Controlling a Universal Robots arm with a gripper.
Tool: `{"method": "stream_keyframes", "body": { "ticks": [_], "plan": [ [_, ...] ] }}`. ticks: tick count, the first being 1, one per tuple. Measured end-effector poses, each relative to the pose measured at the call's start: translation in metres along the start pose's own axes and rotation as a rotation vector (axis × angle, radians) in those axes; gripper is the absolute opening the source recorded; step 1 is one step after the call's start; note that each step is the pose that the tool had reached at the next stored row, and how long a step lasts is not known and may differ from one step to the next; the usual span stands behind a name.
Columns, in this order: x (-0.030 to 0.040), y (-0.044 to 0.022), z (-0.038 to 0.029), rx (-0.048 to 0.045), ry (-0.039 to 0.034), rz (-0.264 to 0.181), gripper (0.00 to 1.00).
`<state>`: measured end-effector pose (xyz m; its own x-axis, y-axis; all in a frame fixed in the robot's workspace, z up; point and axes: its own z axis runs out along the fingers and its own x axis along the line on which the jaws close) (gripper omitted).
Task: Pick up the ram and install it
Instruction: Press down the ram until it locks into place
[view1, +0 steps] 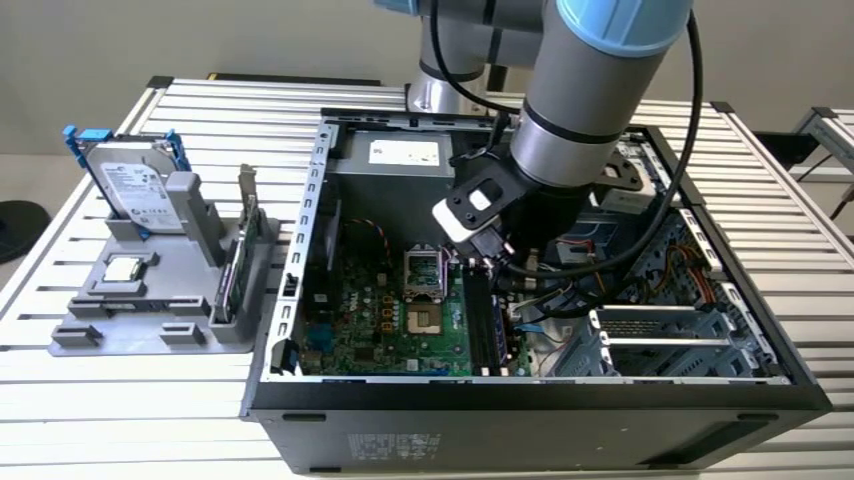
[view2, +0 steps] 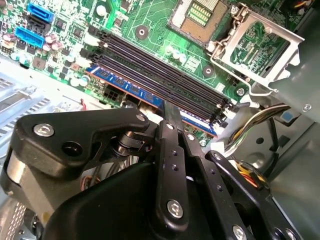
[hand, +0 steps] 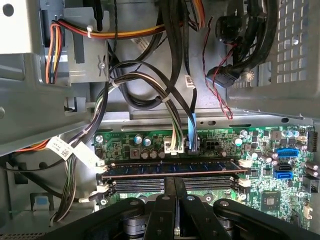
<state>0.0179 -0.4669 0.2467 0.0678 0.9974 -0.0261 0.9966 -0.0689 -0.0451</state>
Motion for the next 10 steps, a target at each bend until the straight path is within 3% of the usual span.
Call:
{"method": "stream_keyframes", "body": {
  "ticks": [10],
  "plan": [
    [0.0052, 0.0004, 0.0090, -0.0009, 0.0047, -0.037, 0.00]
  ]
}}
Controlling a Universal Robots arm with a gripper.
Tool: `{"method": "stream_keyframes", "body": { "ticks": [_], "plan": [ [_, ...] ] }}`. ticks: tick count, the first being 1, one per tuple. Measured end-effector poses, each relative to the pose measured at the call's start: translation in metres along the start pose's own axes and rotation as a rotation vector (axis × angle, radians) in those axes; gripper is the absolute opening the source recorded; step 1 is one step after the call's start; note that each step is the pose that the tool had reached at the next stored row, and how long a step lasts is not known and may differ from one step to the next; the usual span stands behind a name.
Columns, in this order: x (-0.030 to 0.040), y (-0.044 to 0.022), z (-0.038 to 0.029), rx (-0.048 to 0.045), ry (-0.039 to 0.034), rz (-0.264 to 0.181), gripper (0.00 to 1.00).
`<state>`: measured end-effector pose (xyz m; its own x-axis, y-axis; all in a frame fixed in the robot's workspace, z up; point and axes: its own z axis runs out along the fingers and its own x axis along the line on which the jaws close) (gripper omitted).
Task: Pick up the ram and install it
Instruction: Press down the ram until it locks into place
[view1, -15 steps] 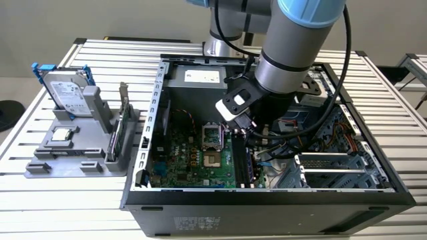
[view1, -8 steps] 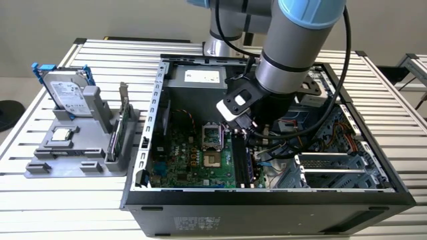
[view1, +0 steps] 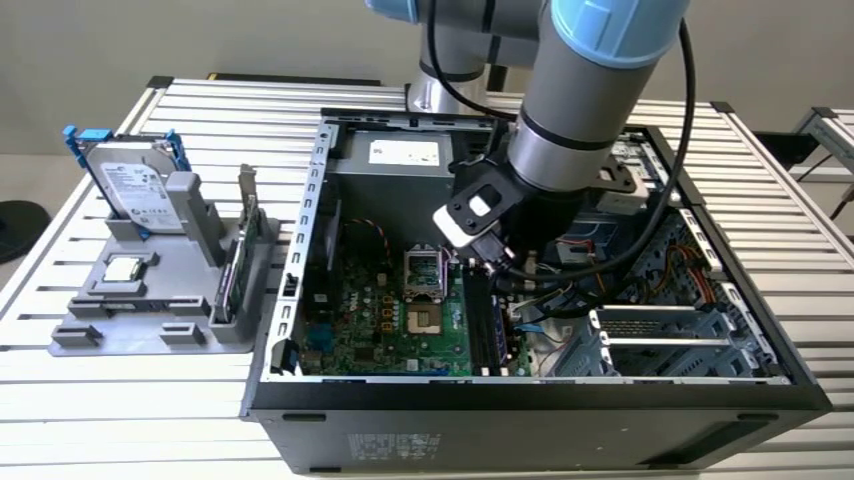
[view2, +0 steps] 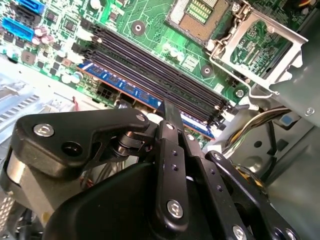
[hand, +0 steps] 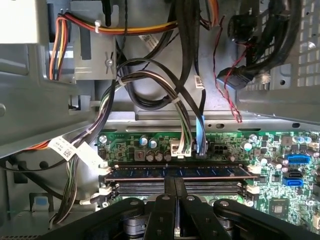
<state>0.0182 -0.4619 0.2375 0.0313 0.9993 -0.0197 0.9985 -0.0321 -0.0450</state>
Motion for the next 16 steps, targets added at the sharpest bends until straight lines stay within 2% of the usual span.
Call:
{"method": "stream_keyframes", "body": {
  "ticks": [7, 16],
  "plan": [
    [0.0022, 0.0014, 0.0038, -0.0009, -0.0006, -0.022, 0.00],
    [0.0024, 0.0017, 0.0090, -0.0010, -0.0006, -0.022, 0.00]
  ]
}}
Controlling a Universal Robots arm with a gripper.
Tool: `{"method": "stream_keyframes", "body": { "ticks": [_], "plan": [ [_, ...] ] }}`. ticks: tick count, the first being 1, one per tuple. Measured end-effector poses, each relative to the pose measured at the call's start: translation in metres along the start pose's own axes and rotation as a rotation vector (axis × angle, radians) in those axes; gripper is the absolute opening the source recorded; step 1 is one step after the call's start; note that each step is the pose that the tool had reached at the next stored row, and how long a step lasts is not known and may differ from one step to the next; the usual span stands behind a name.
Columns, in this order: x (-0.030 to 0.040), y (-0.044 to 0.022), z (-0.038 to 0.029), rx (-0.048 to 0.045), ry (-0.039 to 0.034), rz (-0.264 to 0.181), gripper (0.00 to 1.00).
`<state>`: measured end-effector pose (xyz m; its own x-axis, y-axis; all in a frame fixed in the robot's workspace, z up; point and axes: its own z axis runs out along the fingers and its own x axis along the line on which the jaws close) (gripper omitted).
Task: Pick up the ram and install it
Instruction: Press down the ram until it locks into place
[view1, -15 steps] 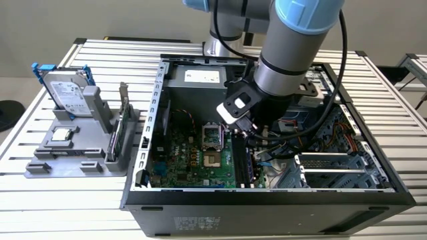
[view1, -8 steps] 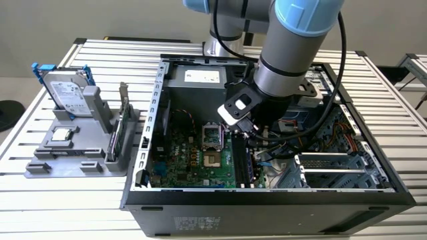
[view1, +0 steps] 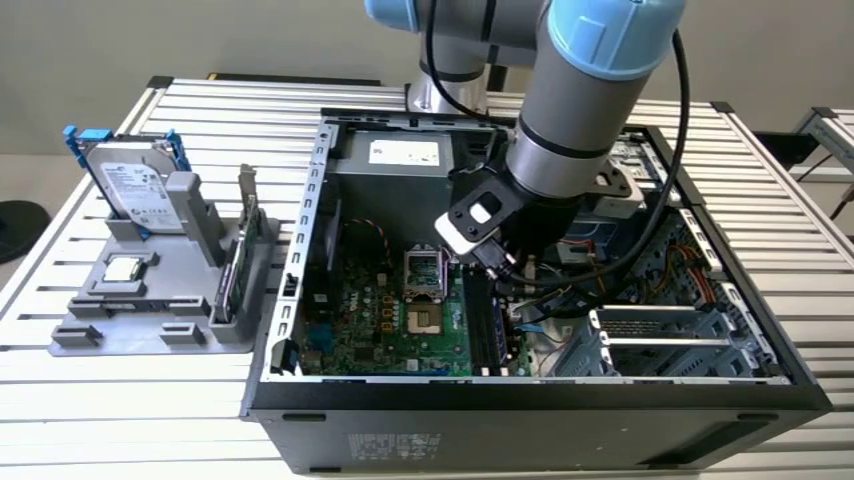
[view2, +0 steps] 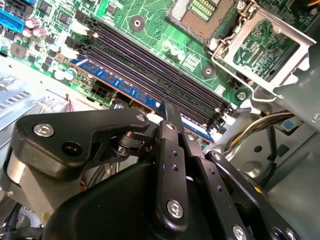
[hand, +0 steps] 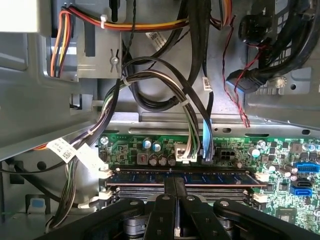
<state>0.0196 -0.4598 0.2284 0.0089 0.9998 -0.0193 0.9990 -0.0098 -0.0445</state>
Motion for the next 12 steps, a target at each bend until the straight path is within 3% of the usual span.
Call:
{"method": "stream_keyframes", "body": {
  "ticks": [12],
  "plan": [
    [0.0001, 0.0002, 0.0067, 0.0001, -0.0005, 0.000, 0.00]
  ]
}}
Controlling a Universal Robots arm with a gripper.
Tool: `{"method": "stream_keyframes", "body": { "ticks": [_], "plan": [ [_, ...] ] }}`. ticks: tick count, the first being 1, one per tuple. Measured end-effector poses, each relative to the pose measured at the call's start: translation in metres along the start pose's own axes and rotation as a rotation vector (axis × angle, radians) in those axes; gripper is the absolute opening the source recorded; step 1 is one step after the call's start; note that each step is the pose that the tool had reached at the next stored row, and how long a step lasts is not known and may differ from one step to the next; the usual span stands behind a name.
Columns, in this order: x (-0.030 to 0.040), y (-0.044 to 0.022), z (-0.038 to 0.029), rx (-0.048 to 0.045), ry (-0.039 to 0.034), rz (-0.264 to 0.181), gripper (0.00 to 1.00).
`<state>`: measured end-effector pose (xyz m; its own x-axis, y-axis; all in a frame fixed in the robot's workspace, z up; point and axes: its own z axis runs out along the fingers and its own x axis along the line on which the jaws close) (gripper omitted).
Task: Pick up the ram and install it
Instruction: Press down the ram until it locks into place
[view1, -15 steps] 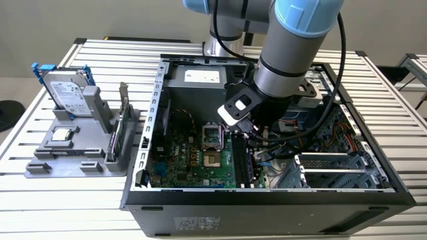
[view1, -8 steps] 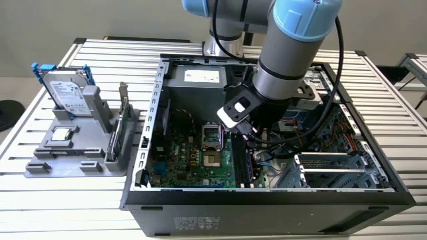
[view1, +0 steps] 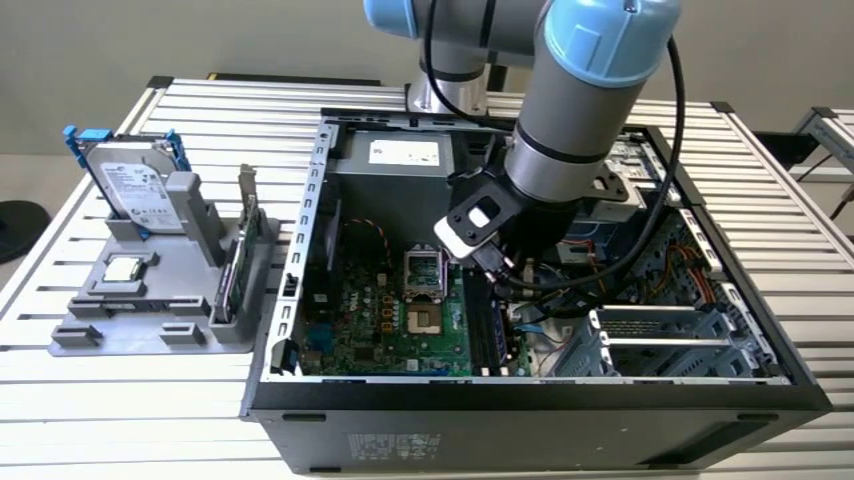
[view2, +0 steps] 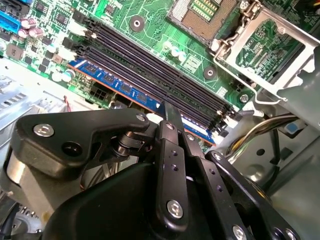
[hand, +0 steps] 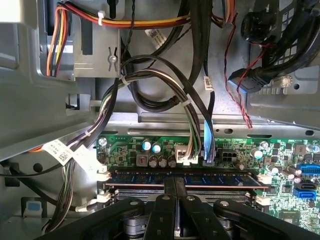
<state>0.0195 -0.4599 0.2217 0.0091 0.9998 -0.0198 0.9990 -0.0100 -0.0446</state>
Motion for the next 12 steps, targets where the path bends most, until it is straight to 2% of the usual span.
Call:
{"method": "stream_keyframes", "body": {
  "ticks": [7, 12],
  "plan": [
    [0.0000, 0.0002, 0.0040, 0.0001, -0.0004, 0.000, 0.00],
    [0.0001, 0.0003, 0.0041, 0.0001, -0.0003, 0.000, 0.00]
  ]
}}
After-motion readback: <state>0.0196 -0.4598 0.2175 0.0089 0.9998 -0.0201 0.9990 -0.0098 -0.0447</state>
